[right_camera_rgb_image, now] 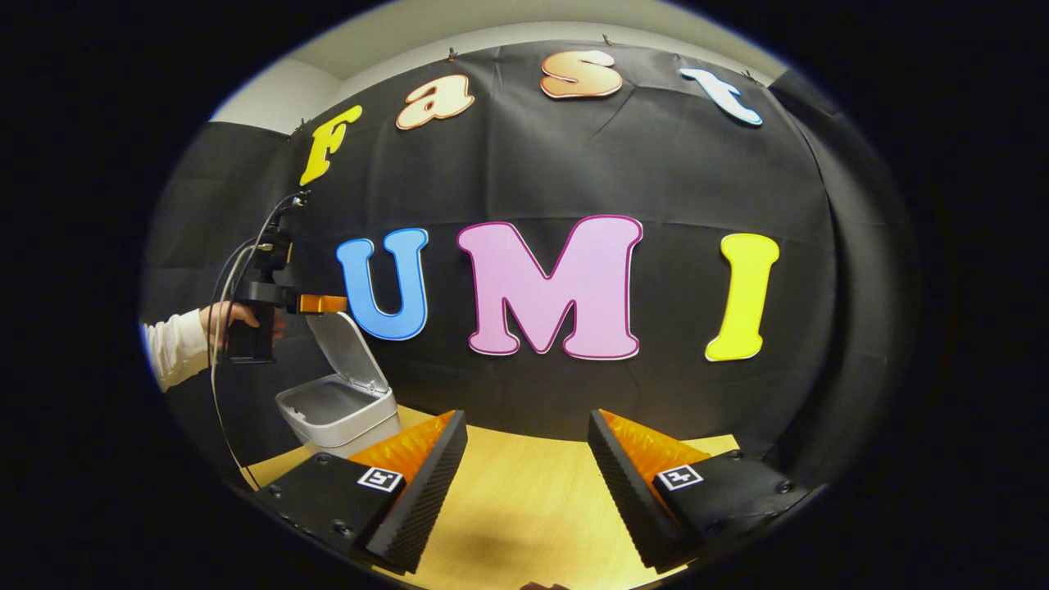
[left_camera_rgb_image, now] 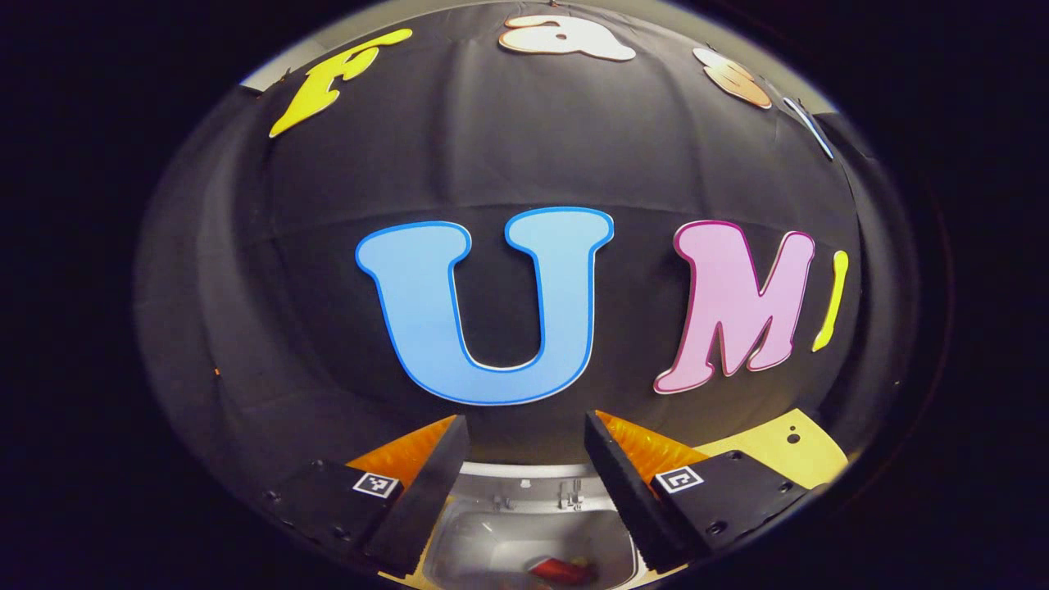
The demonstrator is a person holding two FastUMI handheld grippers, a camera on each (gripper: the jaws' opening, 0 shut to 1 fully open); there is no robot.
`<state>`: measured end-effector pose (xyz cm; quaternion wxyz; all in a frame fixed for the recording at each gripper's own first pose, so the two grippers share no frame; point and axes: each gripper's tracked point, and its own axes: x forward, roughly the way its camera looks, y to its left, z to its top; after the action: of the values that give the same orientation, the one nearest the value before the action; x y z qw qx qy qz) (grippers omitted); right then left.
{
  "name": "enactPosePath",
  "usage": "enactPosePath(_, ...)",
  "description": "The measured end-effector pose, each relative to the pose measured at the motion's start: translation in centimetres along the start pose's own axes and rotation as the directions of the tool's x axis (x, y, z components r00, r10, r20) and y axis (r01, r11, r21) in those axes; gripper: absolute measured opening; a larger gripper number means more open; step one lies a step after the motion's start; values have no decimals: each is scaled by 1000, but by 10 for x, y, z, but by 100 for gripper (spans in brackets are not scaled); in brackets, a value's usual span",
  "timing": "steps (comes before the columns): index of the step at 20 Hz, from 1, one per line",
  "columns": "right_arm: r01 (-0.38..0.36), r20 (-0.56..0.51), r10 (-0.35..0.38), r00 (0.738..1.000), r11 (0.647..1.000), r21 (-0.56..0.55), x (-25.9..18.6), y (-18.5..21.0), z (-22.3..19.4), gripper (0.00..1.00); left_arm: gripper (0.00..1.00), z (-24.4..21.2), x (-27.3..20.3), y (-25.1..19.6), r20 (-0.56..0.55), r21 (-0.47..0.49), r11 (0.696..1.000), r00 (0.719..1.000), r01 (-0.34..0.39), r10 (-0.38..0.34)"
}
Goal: Press the lid of the desktop garbage bin to open it, pick up the crumpled paper on the desktop and throw it into the bin, then pick up the pop can on the desktop and drop it into the bin, and finally close the garbage bin lid.
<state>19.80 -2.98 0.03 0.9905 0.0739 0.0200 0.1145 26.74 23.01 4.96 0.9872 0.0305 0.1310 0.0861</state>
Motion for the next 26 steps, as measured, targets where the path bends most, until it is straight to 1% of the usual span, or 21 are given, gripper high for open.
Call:
enactPosePath(3, 0, -5, 1, 1000, 1000, 8, -1, 9, -2, 96, 98, -38, -21, 1, -132, 7, 1000, 991, 21, -20)
enactPosePath(5, -2, -8, 2, 1000, 1000, 0, -1, 12, -4, 96, 97, -73, -33, 0, -243, -5, 999, 969, 50, -49)
enactPosePath(7, -4, -14, 4, 1000, 1000, 13, -4, 14, -6, 96, 96, -101, -42, 0, -314, -23, 997, 946, 75, -78)
enactPosePath(8, -3, -13, 4, 1000, 1000, 22, -6, 16, -7, 96, 99, -114, -45, 1, -341, -29, 996, 936, 81, -86)
enactPosePath(12, 1, -19, -1, 1000, 999, 35, -11, 17, -12, 96, 99, -162, -45, 3, -443, 24, 996, 894, 91, -71)
enactPosePath(13, 3, -20, -2, 1000, 999, 38, -12, 17, -12, 96, 99, -177, -45, 0, -477, 17, 995, 875, 99, -79)
enactPosePath(14, 8, -21, -7, 1000, 999, 41, -14, 16, -13, 96, 99, -178, -45, -1, -458, 11, 994, 884, 108, -91)
enactPosePath(15, 20, -26, -19, 999, 999, 42, -16, 15, -15, 96, 100, -175, -39, -2, -420, 22, 993, 902, 118, -98)
enactPosePath(16, 23, -26, -22, 999, 999, 41, -18, 15, -16, 96, 99, -180, -42, -2, -422, 23, 993, 901, 119, -98)
enactPosePath(17, 26, -20, -25, 999, 999, 41, -21, 15, -15, 96, 99, -185, -42, -4, -408, 28, 991, 907, 132, -109)
enactPosePath(20, 28, -29, -27, 999, 999, 28, -27, 16, -22, 96, 98, -182, -40, -7, -394, 31, 989, 911, 145, -121)
enactPosePath(22, 30, -37, -29, 999, 999, 22, -31, 18, -24, 96, 98, -176, -39, -7, -351, 6, 990, 927, 142, -131)
enactPosePath(23, 34, -35, -33, 999, 999, 16, -33, 18, -23, 96, 98, -177, -39, -7, -345, 9, 990, 930, 140, -129)
enactPosePath(24, 37, -34, -37, 999, 999, 3, -35, 18, -21, 96, 97, -174, -40, -4, -330, 19, 992, 938, 122, -109)
enactPosePath(25, 41, -34, -42, 999, 999, -11, -38, 18, -19, 96, 97, -167, -37, -4, -284, 17, 995, 954, 101, -92)
enactPosePath(26, 45, -33, -46, 998, 999, -21, -40, 19, -17, 96, 95, -152, -37, -6, -231, 14, 995, 968, 101, -95)
